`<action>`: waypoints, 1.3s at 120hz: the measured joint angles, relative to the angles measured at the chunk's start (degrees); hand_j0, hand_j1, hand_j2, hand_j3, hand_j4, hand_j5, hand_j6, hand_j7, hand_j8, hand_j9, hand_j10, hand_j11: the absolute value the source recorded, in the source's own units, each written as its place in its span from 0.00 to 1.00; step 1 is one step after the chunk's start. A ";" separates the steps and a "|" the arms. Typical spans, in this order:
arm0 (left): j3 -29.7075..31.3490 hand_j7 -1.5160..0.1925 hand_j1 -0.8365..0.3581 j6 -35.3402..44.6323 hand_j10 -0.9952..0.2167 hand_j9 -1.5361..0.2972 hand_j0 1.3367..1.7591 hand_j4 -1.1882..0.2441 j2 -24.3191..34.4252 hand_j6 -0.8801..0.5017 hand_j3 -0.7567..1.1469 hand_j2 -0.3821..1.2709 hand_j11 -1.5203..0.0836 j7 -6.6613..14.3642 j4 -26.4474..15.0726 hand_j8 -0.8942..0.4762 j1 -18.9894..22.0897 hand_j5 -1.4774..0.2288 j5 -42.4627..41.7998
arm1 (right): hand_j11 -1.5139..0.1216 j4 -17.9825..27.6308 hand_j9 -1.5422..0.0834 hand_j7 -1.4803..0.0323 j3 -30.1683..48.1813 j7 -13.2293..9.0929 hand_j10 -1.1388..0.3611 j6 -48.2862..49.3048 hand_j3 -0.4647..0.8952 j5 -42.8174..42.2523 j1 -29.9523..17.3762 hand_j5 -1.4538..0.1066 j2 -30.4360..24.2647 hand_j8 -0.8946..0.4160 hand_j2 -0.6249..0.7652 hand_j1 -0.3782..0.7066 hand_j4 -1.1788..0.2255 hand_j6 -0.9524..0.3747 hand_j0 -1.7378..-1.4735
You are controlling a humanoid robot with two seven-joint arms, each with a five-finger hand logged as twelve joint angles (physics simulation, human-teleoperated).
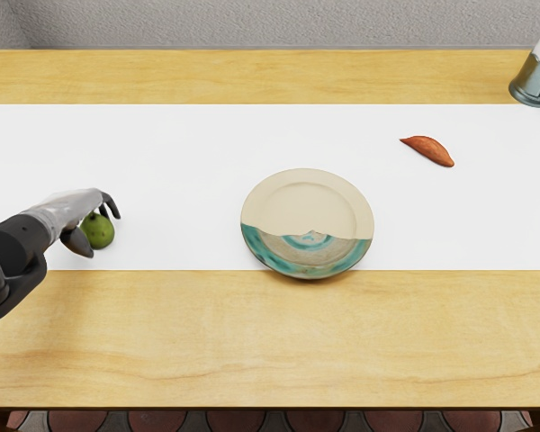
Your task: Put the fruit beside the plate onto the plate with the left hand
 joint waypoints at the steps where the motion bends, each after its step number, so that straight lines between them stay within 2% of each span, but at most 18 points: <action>1: 0.01 0.53 0.52 0.00 0.42 0.50 0.76 0.49 0.00 0.30 0.40 0.29 0.56 0.00 0.00 0.29 0.00 0.51 -0.01 | 0.91 0.00 0.94 0.97 0.00 0.00 0.75 0.00 0.34 0.00 0.00 0.92 0.00 0.67 0.45 0.04 0.83 0.71 0.30; 17: 0.23 0.50 0.49 -0.05 0.39 0.48 0.76 0.46 -0.08 0.27 0.40 0.30 0.53 0.01 0.00 0.26 0.00 0.49 -0.05 | 0.91 0.01 0.94 0.97 0.00 0.00 0.75 0.00 0.34 0.00 0.00 0.92 0.00 0.67 0.45 0.04 0.83 0.71 0.30; 36: 0.42 0.48 0.50 -0.19 0.37 0.45 0.75 0.43 -0.21 0.29 0.40 0.28 0.50 0.04 0.01 0.27 -0.01 0.47 0.01 | 0.91 0.03 0.94 0.97 0.00 0.00 0.75 0.00 0.34 0.00 0.00 0.92 0.00 0.67 0.45 0.04 0.83 0.71 0.30; 43: 0.63 0.47 0.51 -0.31 0.36 0.44 0.75 0.42 -0.46 0.30 0.40 0.23 0.49 0.11 0.02 0.29 -0.01 0.47 0.10 | 0.91 0.03 0.94 0.97 0.00 0.00 0.75 0.00 0.34 0.00 0.00 0.92 0.00 0.67 0.45 0.04 0.83 0.71 0.30; 56: 0.86 0.47 0.52 -0.29 0.34 0.43 0.74 0.39 -0.70 0.28 0.40 0.25 0.48 0.13 0.03 0.29 0.00 0.48 0.26 | 0.91 0.04 0.94 0.97 0.00 0.00 0.75 0.00 0.34 0.00 0.00 0.92 0.00 0.67 0.45 0.04 0.83 0.71 0.30; 72: 1.14 0.47 0.51 -0.36 0.34 0.42 0.74 0.39 -0.76 0.29 0.40 0.22 0.47 0.10 0.02 0.29 0.00 0.47 0.16 | 0.91 0.05 0.94 0.97 0.00 0.00 0.75 0.00 0.34 0.00 0.00 0.92 0.00 0.67 0.45 0.04 0.83 0.71 0.30; 88: 1.14 0.47 0.51 -0.37 0.34 0.41 0.74 0.39 -0.79 0.26 0.40 0.30 0.47 0.03 0.09 0.28 -0.54 0.46 -0.91 | 0.91 0.06 0.94 0.97 0.00 0.00 0.75 0.00 0.34 0.00 0.00 0.92 0.00 0.67 0.45 0.04 0.83 0.71 0.30; 105: -0.90 0.45 0.49 -1.25 0.33 0.41 0.75 0.40 -0.57 0.28 0.40 0.37 0.46 0.00 1.32 0.29 -4.10 0.43 -10.68 | 0.91 0.07 0.94 0.97 0.00 0.00 0.75 0.00 0.34 0.00 0.00 0.92 0.00 0.67 0.45 0.04 0.83 0.71 0.30; 112: -3.44 0.44 0.48 -3.14 0.33 0.41 0.75 0.40 -0.61 0.29 0.40 0.36 0.46 0.00 2.38 0.30 -4.30 0.42 -15.83 | 0.91 0.05 0.94 0.97 0.00 0.00 0.75 0.00 0.34 0.00 0.00 0.92 0.00 0.67 0.45 0.04 0.83 0.71 0.30; 145: -18.24 0.42 0.45 -18.93 0.32 0.41 0.76 0.41 -0.86 0.31 0.40 0.39 0.46 0.02 6.34 0.31 -4.39 0.40 -33.80 | 0.91 0.03 0.94 0.97 0.00 0.00 0.75 0.00 0.34 0.00 0.00 0.92 0.00 0.67 0.45 0.04 0.83 0.71 0.30; 156: -22.27 0.42 0.44 -24.77 0.32 0.41 0.76 0.41 -2.17 0.32 0.40 0.41 0.46 0.02 7.91 0.31 -5.52 0.40 -39.81 | 0.91 0.03 0.94 0.97 0.00 0.00 0.75 0.00 0.34 0.00 0.00 0.92 0.00 0.67 0.45 0.04 0.83 0.71 0.30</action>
